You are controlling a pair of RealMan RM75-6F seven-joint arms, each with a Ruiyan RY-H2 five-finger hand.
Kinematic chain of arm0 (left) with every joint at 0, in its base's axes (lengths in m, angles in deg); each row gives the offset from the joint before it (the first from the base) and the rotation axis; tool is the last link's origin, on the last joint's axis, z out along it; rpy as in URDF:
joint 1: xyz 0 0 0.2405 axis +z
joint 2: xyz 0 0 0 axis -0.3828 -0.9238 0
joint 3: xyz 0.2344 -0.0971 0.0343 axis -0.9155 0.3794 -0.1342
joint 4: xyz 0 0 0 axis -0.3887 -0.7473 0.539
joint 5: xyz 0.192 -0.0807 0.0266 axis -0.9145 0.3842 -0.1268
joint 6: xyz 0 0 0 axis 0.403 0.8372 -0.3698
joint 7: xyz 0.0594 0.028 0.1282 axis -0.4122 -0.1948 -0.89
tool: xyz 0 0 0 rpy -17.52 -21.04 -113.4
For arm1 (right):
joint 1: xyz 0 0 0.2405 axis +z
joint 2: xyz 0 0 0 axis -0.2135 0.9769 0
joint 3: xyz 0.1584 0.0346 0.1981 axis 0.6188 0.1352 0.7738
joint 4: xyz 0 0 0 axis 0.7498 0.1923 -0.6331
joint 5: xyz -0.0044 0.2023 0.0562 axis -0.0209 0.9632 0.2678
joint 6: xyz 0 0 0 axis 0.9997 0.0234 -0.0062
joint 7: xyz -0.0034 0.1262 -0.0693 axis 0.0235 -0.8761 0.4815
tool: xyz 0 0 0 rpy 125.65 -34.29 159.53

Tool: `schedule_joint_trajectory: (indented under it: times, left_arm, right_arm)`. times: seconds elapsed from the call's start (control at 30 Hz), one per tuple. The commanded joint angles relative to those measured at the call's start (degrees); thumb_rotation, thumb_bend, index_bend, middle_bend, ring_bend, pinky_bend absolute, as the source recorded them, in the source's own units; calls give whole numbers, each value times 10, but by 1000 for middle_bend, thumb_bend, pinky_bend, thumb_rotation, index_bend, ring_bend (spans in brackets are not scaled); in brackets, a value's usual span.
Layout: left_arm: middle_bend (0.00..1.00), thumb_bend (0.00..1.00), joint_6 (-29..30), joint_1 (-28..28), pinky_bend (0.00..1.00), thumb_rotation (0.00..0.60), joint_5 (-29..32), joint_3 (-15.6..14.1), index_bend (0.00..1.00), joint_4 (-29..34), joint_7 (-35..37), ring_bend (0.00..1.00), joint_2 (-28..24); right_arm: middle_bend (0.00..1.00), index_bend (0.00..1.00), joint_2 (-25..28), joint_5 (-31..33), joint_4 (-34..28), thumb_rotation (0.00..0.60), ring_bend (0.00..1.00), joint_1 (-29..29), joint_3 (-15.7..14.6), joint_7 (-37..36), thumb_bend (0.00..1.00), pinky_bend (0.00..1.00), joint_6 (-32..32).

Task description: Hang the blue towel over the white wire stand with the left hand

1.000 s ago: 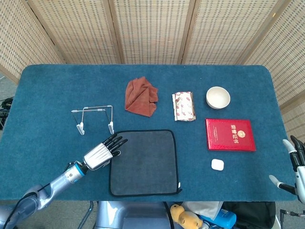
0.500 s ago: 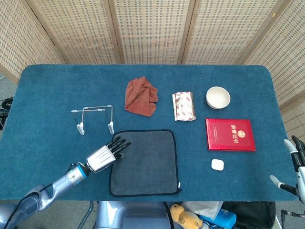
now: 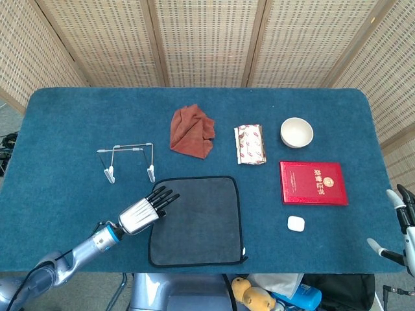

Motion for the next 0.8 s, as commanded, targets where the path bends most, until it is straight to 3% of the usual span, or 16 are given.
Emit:
schedule_joint_trajectory:
  times: [0.03, 0.17, 0.8]
  left_arm:
    - [0, 451, 0, -1, 79, 600, 1, 1, 607, 2, -2, 0, 0]
    - [0, 498, 1, -5, 79, 600, 1, 1, 607, 6, -10, 0, -2]
    - [0, 503, -3, -51, 85, 600, -17, 15, 604, 64, -92, 0, -23]
  right_arm:
    - [0, 4, 0, 0, 0, 600, 0, 0, 0, -1, 0, 0, 0]
    - [0, 4, 1, -1, -1, 600, 0, 0, 0, -3, 0, 0, 0]
    - [0, 9, 7, -2, -3, 600, 0, 1, -2, -13, 0, 0, -2]
